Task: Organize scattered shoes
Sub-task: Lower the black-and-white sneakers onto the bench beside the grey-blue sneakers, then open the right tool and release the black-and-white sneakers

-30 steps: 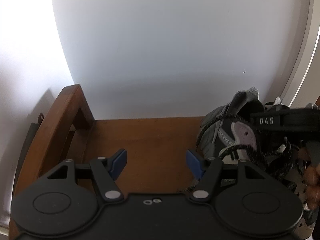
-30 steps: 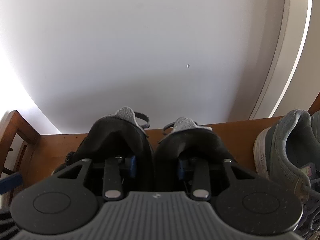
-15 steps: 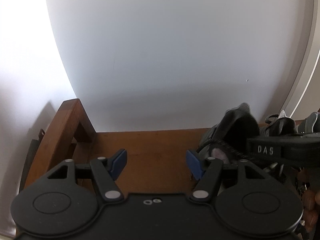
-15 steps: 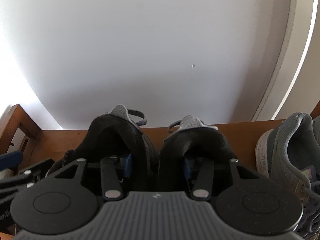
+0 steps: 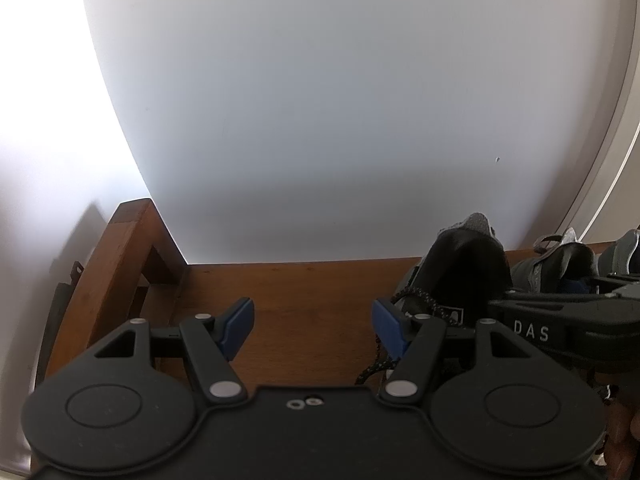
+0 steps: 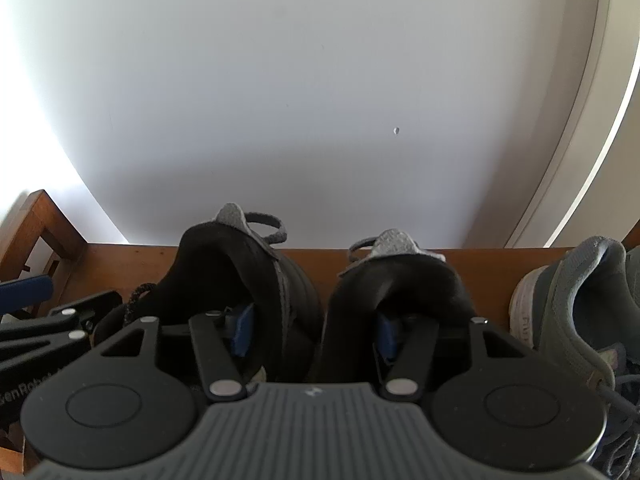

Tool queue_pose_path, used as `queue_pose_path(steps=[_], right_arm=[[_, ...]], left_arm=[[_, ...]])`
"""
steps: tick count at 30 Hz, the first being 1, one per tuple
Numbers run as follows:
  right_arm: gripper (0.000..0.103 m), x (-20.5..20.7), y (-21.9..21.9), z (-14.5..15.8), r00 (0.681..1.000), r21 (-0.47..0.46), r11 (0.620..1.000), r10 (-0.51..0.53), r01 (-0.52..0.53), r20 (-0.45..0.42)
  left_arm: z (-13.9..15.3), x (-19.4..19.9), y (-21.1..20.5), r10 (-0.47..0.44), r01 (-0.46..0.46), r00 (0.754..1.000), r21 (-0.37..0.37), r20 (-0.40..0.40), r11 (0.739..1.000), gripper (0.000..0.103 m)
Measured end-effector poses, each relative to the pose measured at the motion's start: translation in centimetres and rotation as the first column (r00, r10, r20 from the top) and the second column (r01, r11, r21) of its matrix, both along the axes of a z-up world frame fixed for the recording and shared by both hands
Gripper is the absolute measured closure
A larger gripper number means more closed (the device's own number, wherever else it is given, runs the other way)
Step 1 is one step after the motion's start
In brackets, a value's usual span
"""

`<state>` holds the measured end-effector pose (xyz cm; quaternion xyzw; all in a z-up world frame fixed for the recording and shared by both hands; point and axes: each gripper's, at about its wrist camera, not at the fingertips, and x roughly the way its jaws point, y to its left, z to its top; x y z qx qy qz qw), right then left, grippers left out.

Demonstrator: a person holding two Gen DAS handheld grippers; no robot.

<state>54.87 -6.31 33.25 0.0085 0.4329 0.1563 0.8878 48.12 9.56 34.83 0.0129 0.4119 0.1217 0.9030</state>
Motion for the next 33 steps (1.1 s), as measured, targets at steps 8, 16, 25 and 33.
queue_pose_path(steps=[8, 16, 25, 33], right_arm=[[0.039, -2.0, -1.0, 1.4, 1.000, 0.000, 1.000, 0.010, -0.010, 0.025], [0.035, -4.3, -2.6, 2.9, 0.997, -0.005, 1.000, 0.011, -0.011, 0.071], [0.033, -8.4, -4.4, 3.9, 0.994, 0.035, 0.997, -0.073, 0.070, 0.083], [0.032, -13.1, -4.8, 4.7, 0.982, 0.070, 0.985, -0.163, 0.156, 0.094]], left_arm=[[0.2, 0.0, -0.2, 0.002, -0.002, 1.000, 0.007, 0.003, 1.000, 0.038], [1.1, -0.7, -1.2, -0.014, 0.014, 1.000, 0.015, 0.019, 1.000, 0.038], [2.3, -2.0, -2.1, -0.046, 0.045, 0.998, 0.026, 0.043, 0.999, 0.038], [3.8, -5.3, -2.6, -0.140, 0.138, 0.988, 0.024, 0.062, 0.990, 0.038]])
